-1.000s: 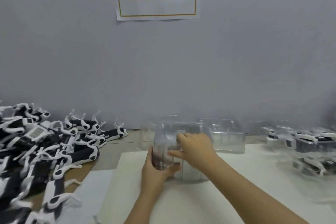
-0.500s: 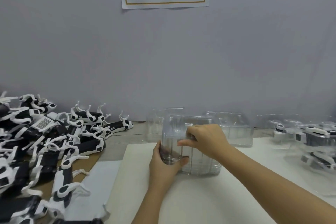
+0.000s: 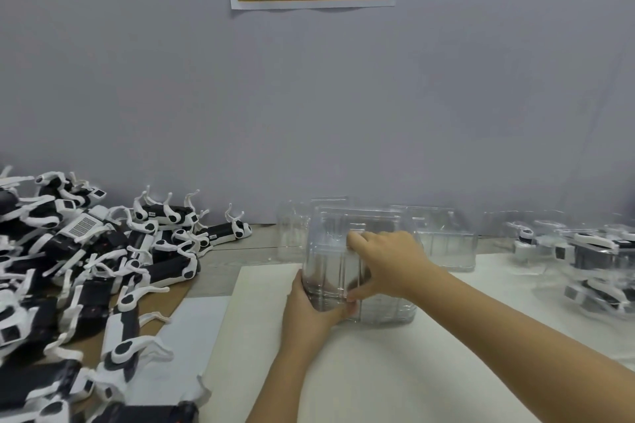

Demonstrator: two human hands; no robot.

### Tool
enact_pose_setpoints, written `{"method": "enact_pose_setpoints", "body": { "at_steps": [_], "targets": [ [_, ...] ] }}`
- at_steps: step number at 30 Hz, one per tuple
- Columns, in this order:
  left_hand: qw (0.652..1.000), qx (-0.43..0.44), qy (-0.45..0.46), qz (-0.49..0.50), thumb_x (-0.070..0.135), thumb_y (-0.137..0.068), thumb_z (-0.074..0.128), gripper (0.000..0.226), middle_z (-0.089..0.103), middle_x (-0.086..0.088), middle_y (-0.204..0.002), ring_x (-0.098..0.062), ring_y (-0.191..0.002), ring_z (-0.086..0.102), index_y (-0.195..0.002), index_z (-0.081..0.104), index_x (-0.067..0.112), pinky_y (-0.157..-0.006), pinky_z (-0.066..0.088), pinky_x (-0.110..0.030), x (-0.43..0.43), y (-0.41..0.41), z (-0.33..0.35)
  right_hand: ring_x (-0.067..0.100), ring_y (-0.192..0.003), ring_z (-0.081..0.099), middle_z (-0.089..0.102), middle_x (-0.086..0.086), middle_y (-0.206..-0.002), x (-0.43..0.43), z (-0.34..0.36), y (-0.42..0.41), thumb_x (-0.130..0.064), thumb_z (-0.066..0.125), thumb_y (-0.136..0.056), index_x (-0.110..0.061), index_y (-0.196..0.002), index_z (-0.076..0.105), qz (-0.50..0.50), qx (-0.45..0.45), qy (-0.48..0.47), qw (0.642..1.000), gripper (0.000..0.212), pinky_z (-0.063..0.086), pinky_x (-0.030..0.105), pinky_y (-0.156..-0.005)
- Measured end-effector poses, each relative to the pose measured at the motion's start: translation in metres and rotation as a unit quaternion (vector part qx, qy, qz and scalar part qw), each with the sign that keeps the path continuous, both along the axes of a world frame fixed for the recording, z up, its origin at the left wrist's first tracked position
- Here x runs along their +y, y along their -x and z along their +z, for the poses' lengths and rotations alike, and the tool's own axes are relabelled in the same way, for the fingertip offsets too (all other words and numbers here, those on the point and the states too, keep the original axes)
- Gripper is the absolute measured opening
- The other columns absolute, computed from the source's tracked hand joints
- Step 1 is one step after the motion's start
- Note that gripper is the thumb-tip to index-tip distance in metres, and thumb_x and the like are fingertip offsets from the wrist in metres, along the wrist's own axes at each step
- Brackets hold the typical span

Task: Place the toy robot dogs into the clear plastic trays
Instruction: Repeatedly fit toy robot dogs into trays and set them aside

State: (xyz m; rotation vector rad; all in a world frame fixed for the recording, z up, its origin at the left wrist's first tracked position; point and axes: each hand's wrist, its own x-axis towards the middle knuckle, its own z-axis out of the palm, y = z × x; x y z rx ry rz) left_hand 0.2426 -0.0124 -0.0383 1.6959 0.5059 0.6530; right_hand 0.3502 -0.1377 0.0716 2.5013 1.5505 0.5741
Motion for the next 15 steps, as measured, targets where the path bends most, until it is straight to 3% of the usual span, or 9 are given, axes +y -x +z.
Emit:
{"method": "enact_pose_setpoints", "body": {
  "at_steps": [4,7,9,12,15],
  "targets": [
    [1.000,0.006,0.026,-0.003,0.046,-0.044,0.095,0.089,0.066,0.021,-0.107,0.007,-0.097,0.061,-0.120,0.050,0.039,-0.077,0.049,-0.018,0.001,0.003,-0.001,0.019,-0.064,0.052,0.063,-0.004,-0.086,0.004,-0.001,0.002,-0.076,0.067,-0.064,-0.019,-0.102,0.040,-0.012,0.007,0.001,1.000,0.074,0.024,0.028,-0.047],
    [0.999,-0.023,0.042,-0.009,0.039,-0.046,0.095,0.083,0.070,0.016,-0.108,-0.006,-0.105,0.065,-0.120,0.059,0.031,-0.090,0.054,-0.033,0.003,0.005,0.001,0.018,-0.060,0.048,0.055,-0.009,-0.071,0.004,0.003,0.002,-0.077,0.067,-0.062,-0.022,-0.101,0.042,-0.027,0.040,-0.014,0.999,0.072,0.024,0.027,-0.048],
    [0.995,-0.056,0.073,0.031,0.035,-0.048,0.097,0.087,0.065,0.013,-0.118,-0.011,-0.115,0.058,-0.125,0.056,0.025,-0.095,0.050,-0.030,-0.002,0.004,0.001,0.015,-0.058,0.045,0.046,-0.012,-0.063,0.005,0.009,0.001,-0.077,0.069,-0.059,-0.025,-0.093,0.041,-0.046,0.073,-0.049,0.995,0.069,0.023,0.026,-0.047],
    [0.970,-0.062,0.170,0.161,0.035,-0.053,0.094,0.100,0.047,0.003,-0.124,-0.019,-0.113,0.050,-0.138,0.042,0.020,-0.087,0.043,-0.029,-0.018,0.002,0.011,0.011,-0.060,0.047,0.046,-0.013,-0.061,0.003,0.018,-0.002,-0.075,0.073,-0.056,-0.025,-0.088,0.043,-0.077,0.135,-0.138,0.978,0.066,0.025,0.025,-0.049],
    [0.950,-0.092,0.291,0.066,0.048,-0.038,0.096,0.094,0.067,-0.002,-0.100,-0.022,-0.087,0.064,-0.115,0.061,0.008,-0.072,0.051,-0.032,-0.028,-0.002,0.035,0.009,-0.072,0.058,0.059,-0.014,-0.070,-0.005,0.023,0.000,-0.076,0.074,-0.051,-0.027,-0.088,0.051,-0.101,0.227,-0.244,0.938,0.066,0.037,0.026,-0.056]
  ]
}}
